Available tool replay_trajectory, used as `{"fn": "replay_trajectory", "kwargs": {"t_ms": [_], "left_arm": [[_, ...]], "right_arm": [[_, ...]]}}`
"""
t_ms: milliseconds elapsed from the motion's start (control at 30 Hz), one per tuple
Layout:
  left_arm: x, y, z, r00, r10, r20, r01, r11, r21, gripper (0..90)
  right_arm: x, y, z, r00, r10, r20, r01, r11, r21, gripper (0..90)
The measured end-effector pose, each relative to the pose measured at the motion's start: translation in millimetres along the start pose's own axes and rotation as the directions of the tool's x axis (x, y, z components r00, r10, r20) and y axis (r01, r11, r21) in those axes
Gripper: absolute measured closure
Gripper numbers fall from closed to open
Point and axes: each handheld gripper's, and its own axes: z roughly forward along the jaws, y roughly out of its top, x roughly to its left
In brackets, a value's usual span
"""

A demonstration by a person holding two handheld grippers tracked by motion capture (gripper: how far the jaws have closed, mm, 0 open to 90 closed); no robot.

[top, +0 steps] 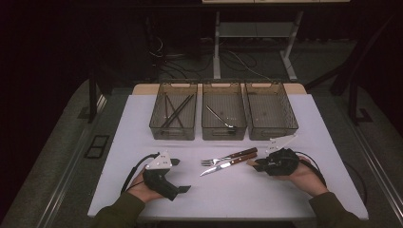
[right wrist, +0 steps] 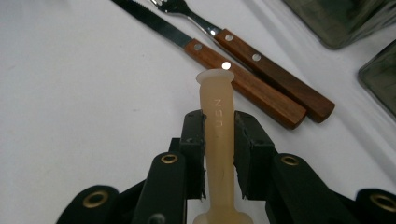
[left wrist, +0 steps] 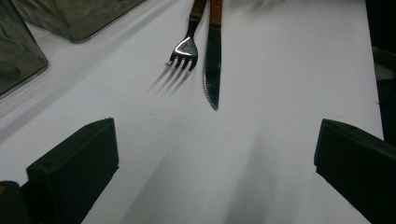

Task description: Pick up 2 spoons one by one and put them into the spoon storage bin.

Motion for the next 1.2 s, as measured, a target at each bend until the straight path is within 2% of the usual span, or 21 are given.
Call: {"fn": "replay_trajectory", "kwargs": {"t_ms": [400, 767, 1200], "left_arm": [[0.0, 0.0, 0.2, 1.0000, 0.001, 0.000, -0.001, 1.0000, 0.002, 0.0], [0.2, -0.2, 0.4, 1.0000, -0.003, 0.001, 0.003, 1.0000, 0.001, 0.0], [0.8, -0.3, 0.7, 0.9999, -0.012, 0.000, 0.012, 0.9999, -0.003, 0.0]], "right_arm": [[-6.1, 14.8, -12.6, 0.9979, 0.054, 0.036, -0.051, 0.996, -0.069, 74.6], [-17.6, 29.1, -20.9, 0.9922, 0.113, 0.053, -0.105, 0.985, -0.135, 74.6], [-26.2, 50.6, -22.9, 0.9889, 0.133, 0.065, -0.121, 0.978, -0.172, 74.5]]}}
